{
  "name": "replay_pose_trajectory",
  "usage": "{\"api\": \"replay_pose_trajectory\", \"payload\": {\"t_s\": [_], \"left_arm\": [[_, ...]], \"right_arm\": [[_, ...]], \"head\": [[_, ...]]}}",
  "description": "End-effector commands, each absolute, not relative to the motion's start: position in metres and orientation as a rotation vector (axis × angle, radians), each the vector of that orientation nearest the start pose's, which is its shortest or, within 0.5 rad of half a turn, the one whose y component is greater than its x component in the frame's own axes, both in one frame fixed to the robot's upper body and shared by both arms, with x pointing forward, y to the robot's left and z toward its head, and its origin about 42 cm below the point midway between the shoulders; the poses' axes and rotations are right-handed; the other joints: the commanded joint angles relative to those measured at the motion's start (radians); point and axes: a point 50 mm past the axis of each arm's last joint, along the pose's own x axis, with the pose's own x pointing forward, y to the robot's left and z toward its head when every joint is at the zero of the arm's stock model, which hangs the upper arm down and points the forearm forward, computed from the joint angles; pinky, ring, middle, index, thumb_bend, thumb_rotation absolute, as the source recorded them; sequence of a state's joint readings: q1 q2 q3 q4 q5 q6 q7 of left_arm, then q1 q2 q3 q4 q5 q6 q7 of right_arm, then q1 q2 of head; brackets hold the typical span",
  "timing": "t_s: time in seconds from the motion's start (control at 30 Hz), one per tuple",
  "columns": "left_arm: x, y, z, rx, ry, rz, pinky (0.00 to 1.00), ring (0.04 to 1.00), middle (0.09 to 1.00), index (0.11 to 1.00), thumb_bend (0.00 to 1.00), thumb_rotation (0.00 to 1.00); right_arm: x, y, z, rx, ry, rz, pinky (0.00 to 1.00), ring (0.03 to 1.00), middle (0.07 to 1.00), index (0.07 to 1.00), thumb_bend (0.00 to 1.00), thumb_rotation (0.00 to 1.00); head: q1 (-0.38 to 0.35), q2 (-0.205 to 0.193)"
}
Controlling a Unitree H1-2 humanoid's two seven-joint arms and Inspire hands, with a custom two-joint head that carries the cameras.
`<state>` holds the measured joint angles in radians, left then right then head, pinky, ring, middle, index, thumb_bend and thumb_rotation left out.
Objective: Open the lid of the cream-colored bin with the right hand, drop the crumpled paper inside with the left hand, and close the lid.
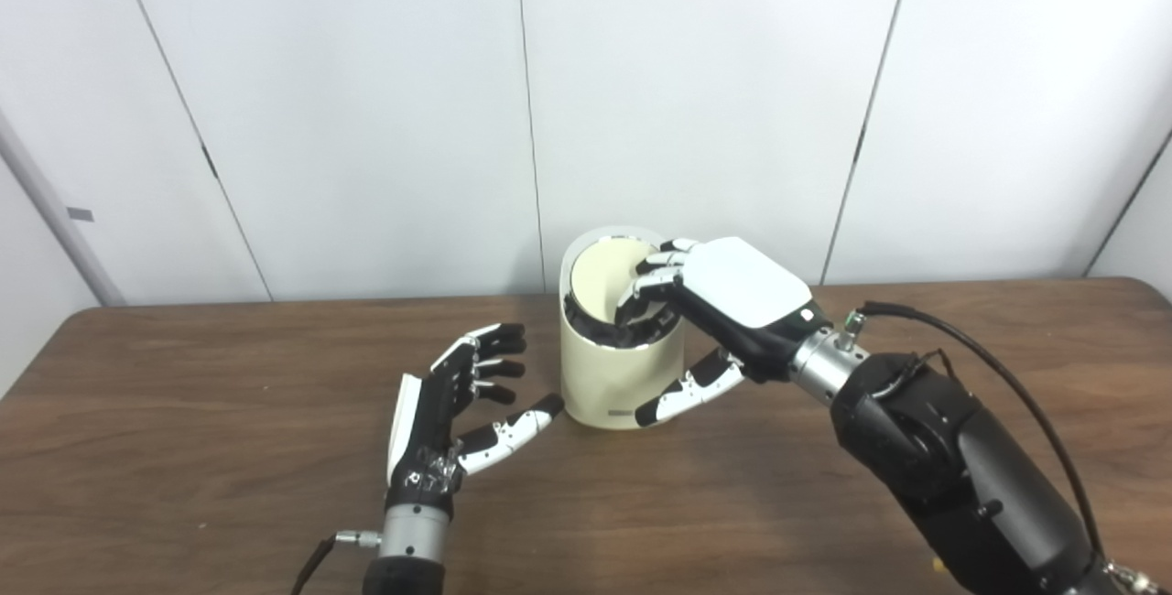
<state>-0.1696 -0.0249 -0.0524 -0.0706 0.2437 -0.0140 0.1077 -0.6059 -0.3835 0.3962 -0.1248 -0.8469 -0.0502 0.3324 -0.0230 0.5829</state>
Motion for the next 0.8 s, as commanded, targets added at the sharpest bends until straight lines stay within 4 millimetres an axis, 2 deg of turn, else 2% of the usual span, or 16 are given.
{"api": "replay_pose_trajectory", "payload": {"t_s": [0.0,0.17,0.37,0.57,0.7,0.77], "left_arm": [[0.332,0.174,0.183,0.193,-0.337,0.042,0.56,0.67,0.731,0.741,0.73,0.11],[0.331,0.173,0.183,0.189,-0.334,0.041,0.56,0.673,0.73,0.741,0.74,0.11],[0.331,0.174,0.181,0.188,-0.331,0.04,0.56,0.675,0.731,0.742,0.74,0.11],[0.331,0.175,0.183,0.188,-0.334,0.037,0.57,0.677,0.732,0.74,0.74,0.09],[0.331,0.177,0.184,0.193,-0.332,0.036,0.57,0.677,0.734,0.742,0.73,0.09],[0.331,0.178,0.185,0.198,-0.333,0.035,0.57,0.673,0.734,0.743,0.73,0.1]], "right_arm": [[0.4,-0.16,0.295,-1.491,-0.645,0.51,0.9,0.855,0.678,0.675,0.72,0.52],[0.402,-0.159,0.294,-1.524,-0.619,0.527,0.94,0.883,0.697,0.696,0.74,0.54],[0.401,-0.161,0.297,-1.502,-0.624,0.513,0.92,0.88,0.696,0.698,0.74,0.55],[0.397,-0.172,0.313,-1.375,-0.651,0.42,0.93,0.878,0.682,0.696,0.74,0.54],[0.393,-0.183,0.326,-1.27,-0.613,0.35,0.96,0.907,0.754,0.761,0.71,0.56],[0.392,-0.188,0.33,-1.232,-0.609,0.326,0.88,0.905,0.801,0.806,0.7,0.54]], "head": [[0.001,0.004],[0.001,0.006],[-0.004,0.007],[-0.004,0.008],[-0.005,0.008],[-0.005,0.008]]}}
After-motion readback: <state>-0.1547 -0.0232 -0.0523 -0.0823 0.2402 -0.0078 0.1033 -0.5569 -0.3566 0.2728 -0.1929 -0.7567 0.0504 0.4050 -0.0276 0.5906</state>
